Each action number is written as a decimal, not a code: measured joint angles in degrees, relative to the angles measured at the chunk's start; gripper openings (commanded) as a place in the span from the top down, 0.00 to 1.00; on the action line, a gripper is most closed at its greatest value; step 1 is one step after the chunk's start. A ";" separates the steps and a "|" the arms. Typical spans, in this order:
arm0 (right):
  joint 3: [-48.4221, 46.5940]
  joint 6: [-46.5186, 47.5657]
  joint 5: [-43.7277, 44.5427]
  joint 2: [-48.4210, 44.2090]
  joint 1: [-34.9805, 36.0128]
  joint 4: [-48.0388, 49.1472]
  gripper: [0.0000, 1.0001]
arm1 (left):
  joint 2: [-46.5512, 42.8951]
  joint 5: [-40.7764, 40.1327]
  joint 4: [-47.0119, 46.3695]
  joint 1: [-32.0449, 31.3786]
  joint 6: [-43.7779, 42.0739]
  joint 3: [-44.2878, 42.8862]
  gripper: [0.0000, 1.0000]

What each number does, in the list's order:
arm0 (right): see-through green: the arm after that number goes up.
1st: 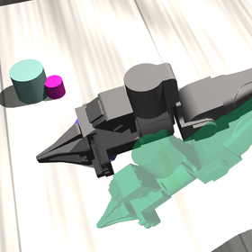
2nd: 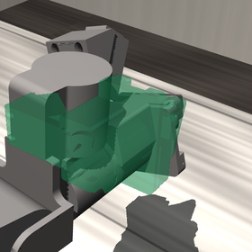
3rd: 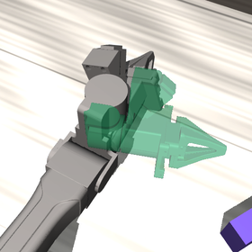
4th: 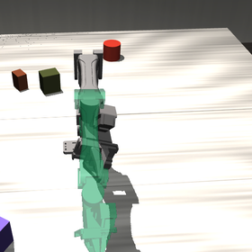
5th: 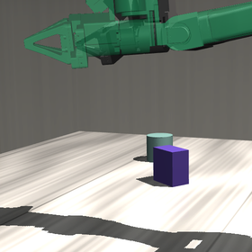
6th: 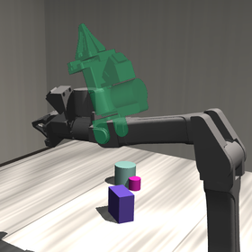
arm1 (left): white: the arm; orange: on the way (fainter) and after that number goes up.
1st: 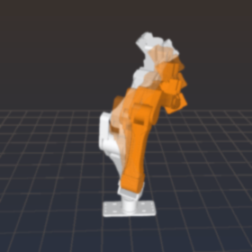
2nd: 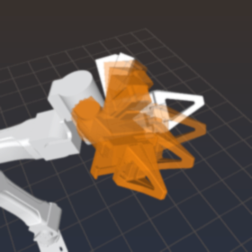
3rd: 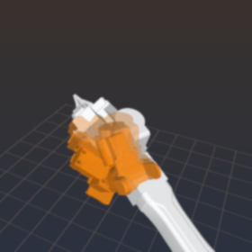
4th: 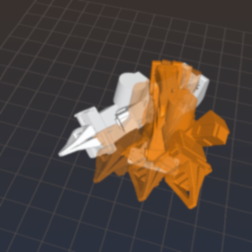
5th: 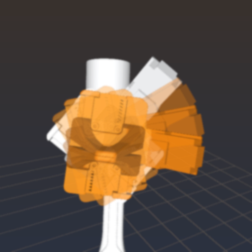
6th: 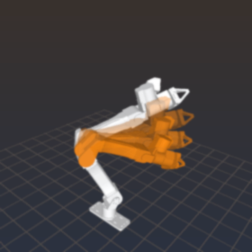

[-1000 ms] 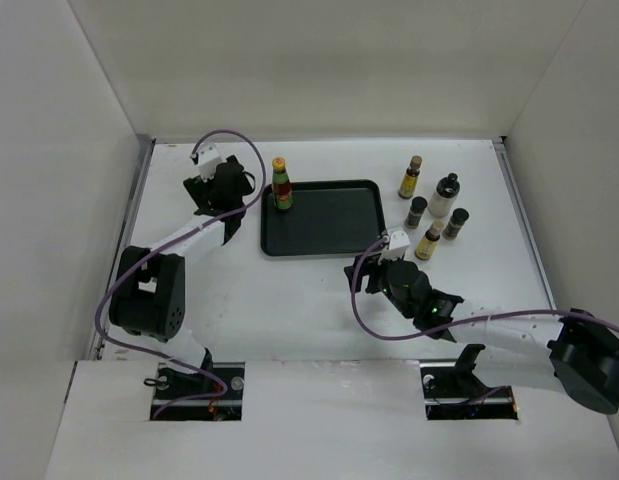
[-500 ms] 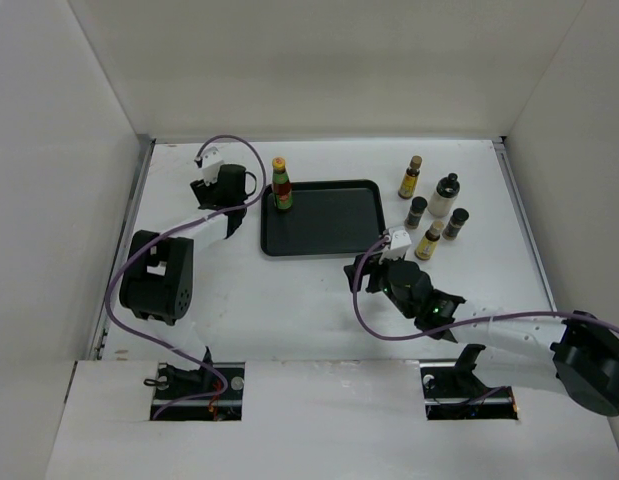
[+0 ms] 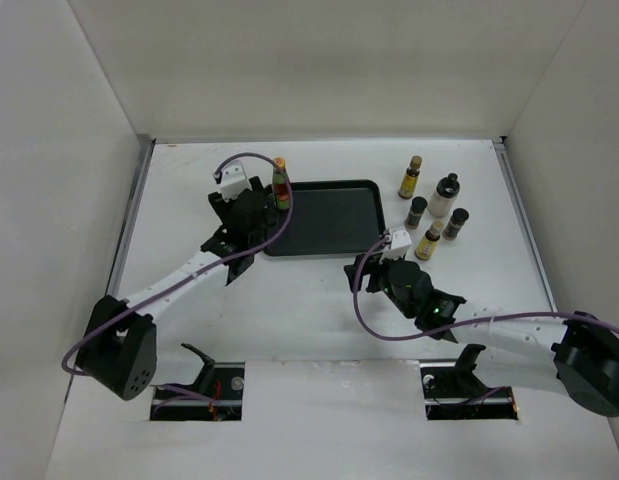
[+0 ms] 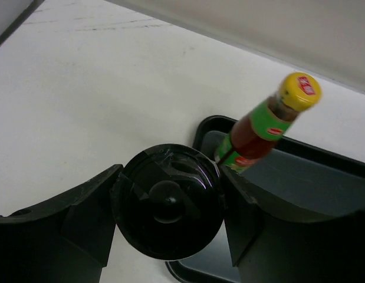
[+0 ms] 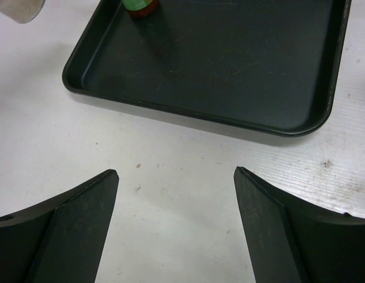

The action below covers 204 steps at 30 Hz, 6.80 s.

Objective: Organize the condiment bottles

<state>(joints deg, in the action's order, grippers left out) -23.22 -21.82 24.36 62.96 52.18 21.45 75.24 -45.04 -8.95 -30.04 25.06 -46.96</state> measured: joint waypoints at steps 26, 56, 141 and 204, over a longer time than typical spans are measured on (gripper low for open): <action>1.36 -2.62 4.83 -7.43 1.01 1.88 0.87 | 10.80 2.80 -8.24 -10.91 -0.20 5.01 0.21; -11.74 -1.36 16.35 -6.54 -26.40 -22.77 0.12 | -32.76 -5.20 -20.17 -14.29 6.54 36.70 0.00; -60.92 9.14 -3.19 35.36 -23.47 -13.29 0.20 | -22.40 -5.70 -32.48 -14.86 11.43 42.38 0.00; -49.22 12.15 -3.06 42.01 -5.16 -10.69 0.70 | -14.38 -1.88 -35.74 -12.87 11.45 41.64 0.00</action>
<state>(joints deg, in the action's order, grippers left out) -72.44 -9.67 21.30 104.97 47.03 10.76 60.86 -46.92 -44.69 -42.92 36.51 -5.32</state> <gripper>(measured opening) 0.414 0.997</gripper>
